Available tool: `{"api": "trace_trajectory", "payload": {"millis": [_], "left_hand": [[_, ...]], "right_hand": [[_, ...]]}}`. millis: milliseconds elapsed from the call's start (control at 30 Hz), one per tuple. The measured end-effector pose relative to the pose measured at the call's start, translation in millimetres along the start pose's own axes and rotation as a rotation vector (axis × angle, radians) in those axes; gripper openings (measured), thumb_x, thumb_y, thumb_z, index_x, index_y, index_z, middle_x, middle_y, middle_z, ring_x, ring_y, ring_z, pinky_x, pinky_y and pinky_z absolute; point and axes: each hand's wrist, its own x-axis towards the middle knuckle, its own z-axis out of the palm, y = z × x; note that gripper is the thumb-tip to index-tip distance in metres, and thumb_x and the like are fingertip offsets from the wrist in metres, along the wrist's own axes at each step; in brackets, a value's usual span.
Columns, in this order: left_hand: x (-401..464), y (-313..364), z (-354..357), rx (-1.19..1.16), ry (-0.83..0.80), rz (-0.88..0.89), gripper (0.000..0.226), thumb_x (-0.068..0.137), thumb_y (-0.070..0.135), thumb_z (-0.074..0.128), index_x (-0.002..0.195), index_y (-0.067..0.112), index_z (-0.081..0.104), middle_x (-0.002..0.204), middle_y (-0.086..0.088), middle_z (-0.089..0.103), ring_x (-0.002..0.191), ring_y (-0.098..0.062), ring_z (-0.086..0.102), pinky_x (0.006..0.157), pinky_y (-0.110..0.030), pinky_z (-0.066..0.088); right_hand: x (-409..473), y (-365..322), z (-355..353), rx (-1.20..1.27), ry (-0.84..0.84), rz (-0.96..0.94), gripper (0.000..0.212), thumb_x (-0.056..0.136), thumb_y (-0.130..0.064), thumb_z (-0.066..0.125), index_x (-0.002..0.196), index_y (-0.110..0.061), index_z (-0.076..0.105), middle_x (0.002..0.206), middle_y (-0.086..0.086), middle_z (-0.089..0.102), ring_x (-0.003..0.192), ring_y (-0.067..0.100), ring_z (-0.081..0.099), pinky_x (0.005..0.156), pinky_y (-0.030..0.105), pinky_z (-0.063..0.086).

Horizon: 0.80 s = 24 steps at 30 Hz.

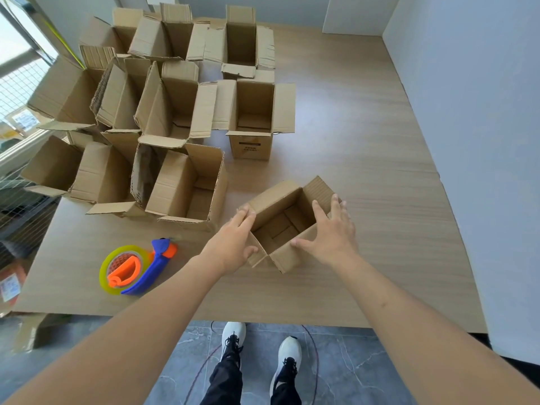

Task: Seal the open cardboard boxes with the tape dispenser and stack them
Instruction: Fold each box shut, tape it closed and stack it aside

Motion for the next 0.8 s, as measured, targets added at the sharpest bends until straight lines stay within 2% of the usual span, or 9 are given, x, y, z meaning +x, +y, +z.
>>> {"api": "trace_trajectory", "payload": {"millis": [100, 167, 267, 333, 400, 467, 567, 667, 800], "left_hand": [[-1.7, -1.6, 2.1, -0.121, -0.033, -0.146, 0.086, 0.096, 0.031, 0.07, 0.163, 0.037, 0.015, 0.17, -0.01, -0.003, 0.138, -0.036, 0.047, 0.112, -0.041, 0.043], [-2.6, -1.1, 1.3, -0.236, -0.055, -0.234, 0.085, 0.097, 0.028, 0.069, 0.159, 0.051, 0.015, 0.164, -0.013, 0.007, 0.118, -0.036, 0.059, 0.101, -0.036, 0.05], [-2.9, 1.8, -2.7, -0.395, -0.038, -0.288, 0.083, 0.094, 0.018, 0.062, 0.153, 0.06, 0.021, 0.136, -0.01, 0.027, 0.09, -0.019, 0.061, 0.075, -0.019, 0.05], [-1.7, 5.5, -6.5, -0.453, -0.022, -0.32, 0.082, 0.089, 0.013, 0.057, 0.151, 0.059, 0.029, 0.126, -0.006, 0.028, 0.084, -0.021, 0.061, 0.066, -0.015, 0.048], [0.6, 12.3, -12.2, -0.48, 0.046, -0.353, 0.079, 0.086, 0.008, 0.058, 0.15, 0.051, 0.039, 0.125, -0.006, 0.032, 0.087, -0.023, 0.061, 0.068, -0.017, 0.049], [4.0, 18.8, -16.9, -0.443, 0.162, -0.349, 0.076, 0.085, 0.006, 0.063, 0.15, 0.042, 0.046, 0.122, -0.006, 0.039, 0.094, -0.023, 0.059, 0.08, -0.02, 0.046], [5.4, 26.0, -18.2, -0.405, 0.248, -0.313, 0.085, 0.084, 0.016, 0.075, 0.155, 0.038, 0.036, 0.116, -0.004, 0.043, 0.091, -0.013, 0.053, 0.091, -0.026, 0.043], [4.9, 29.6, -13.2, -0.405, 0.262, -0.296, 0.095, 0.085, 0.035, 0.08, 0.161, 0.029, 0.023, 0.118, -0.001, 0.043, 0.094, -0.012, 0.057, 0.092, -0.029, 0.047], [3.2, 24.0, -11.3, -0.243, 0.261, -0.249, 0.045, 0.094, 0.028, 0.07, 0.133, 0.007, 0.062, 0.115, -0.002, 0.047, 0.094, -0.017, 0.055, 0.093, -0.027, 0.047]], "right_hand": [[4.4, 4.0, 0.4, 0.115, -0.054, 0.038, 0.126, 0.068, -0.077, 0.076, 0.162, -0.034, 0.006, 0.171, 0.006, -0.01, 0.157, 0.034, -0.001, 0.125, 0.05, 0.017], [4.3, 6.6, 3.1, 0.246, -0.102, 0.048, 0.128, 0.068, -0.072, 0.08, 0.163, -0.034, 0.003, 0.171, 0.003, -0.004, 0.156, 0.031, 0.012, 0.123, 0.049, 0.026], [-0.5, 5.8, 10.8, 0.346, -0.093, 0.042, 0.129, 0.067, -0.065, 0.085, 0.163, -0.029, 0.006, 0.167, 0.004, 0.016, 0.149, 0.029, 0.031, 0.117, 0.048, 0.037], [-4.9, 4.9, 13.0, 0.361, -0.05, 0.061, 0.124, 0.065, -0.065, 0.086, 0.16, -0.028, 0.015, 0.153, 0.004, 0.029, 0.137, 0.029, 0.044, 0.109, 0.046, 0.045], [-8.7, 5.6, 12.5, 0.398, 0.003, 0.088, 0.109, 0.064, -0.063, 0.088, 0.151, -0.03, 0.031, 0.138, 0.001, 0.031, 0.123, 0.028, 0.053, 0.101, 0.04, 0.049], [-11.0, 5.4, 10.7, 0.431, 0.01, 0.115, 0.096, 0.063, -0.061, 0.089, 0.141, -0.033, 0.04, 0.138, 0.002, 0.026, 0.115, 0.029, 0.057, 0.097, 0.039, 0.049], [-13.1, 2.6, 10.3, 0.464, -0.039, 0.149, 0.089, 0.063, -0.059, 0.091, 0.133, -0.034, 0.043, 0.157, 0.007, 0.015, 0.118, 0.031, 0.056, 0.1, 0.039, 0.048], [-16.8, 0.3, 12.7, 0.489, -0.046, 0.141, 0.081, 0.063, -0.055, 0.092, 0.124, -0.034, 0.044, 0.142, 0.005, 0.027, 0.11, 0.024, 0.056, 0.095, 0.035, 0.049], [-22.3, -0.1, 15.2, 0.433, 0.031, 0.124, 0.081, 0.064, -0.055, 0.092, 0.124, -0.031, 0.042, 0.133, 0.0, 0.026, 0.098, 0.019, 0.055, 0.081, 0.03, 0.049]]}}
